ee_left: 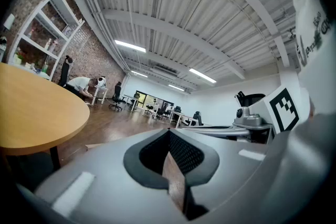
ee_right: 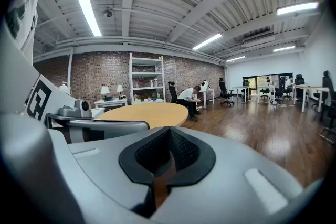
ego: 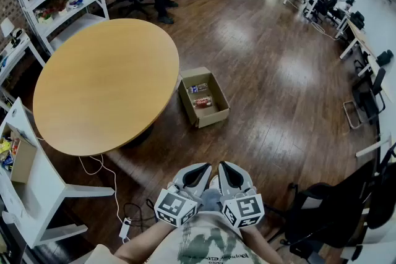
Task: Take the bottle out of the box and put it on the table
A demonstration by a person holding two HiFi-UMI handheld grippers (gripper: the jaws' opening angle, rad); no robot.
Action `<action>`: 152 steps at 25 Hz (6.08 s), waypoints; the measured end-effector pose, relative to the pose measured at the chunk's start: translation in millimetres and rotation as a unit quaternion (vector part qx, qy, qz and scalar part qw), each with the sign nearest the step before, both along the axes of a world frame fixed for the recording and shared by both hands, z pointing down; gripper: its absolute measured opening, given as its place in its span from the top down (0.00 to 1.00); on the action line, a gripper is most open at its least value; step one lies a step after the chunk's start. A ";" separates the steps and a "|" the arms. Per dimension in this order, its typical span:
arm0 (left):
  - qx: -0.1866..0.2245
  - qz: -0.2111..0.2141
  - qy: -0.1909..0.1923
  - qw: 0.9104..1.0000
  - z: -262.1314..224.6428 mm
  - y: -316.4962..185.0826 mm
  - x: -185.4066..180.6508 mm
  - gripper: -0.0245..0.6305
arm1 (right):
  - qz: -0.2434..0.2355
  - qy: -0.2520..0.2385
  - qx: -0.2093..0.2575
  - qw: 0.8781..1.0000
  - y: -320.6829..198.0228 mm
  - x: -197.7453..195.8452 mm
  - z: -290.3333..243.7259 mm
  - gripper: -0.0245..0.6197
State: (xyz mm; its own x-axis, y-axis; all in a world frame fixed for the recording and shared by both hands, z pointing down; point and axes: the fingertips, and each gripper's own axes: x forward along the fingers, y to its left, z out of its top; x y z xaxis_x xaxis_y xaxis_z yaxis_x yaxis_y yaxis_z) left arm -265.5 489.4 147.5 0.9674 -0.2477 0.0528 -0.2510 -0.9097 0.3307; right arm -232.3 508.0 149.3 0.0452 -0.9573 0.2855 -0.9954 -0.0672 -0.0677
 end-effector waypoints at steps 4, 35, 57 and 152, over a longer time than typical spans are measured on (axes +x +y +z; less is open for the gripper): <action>-0.001 -0.005 -0.003 1.000 3.0 -14.1 13.3 0.96 | -0.010 -0.001 0.003 1.000 -18.1 14.0 -2.7 0.96; 0.020 -0.060 -0.093 0.994 12.6 -157.4 264.0 0.96 | -0.090 -0.056 0.015 0.994 -166.2 259.5 14.1 0.96; 0.010 -0.095 -0.115 0.989 30.0 -206.4 323.3 0.96 | -0.124 -0.072 -0.002 0.990 -214.7 330.5 38.5 0.96; -0.307 -0.221 -0.158 0.912 595.9 -502.0 395.4 0.96 | -0.482 0.102 -0.392 0.777 -546.4 386.3 758.9 0.66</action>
State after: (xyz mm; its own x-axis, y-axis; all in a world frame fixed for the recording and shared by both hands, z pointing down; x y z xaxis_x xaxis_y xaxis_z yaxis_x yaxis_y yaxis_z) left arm 129.9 -12.5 743.4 0.6918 -0.4403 0.5723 -0.7202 -0.3637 0.5908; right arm 154.0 -38.4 908.2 -0.4644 -0.1094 0.8788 -0.5928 0.7756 -0.2167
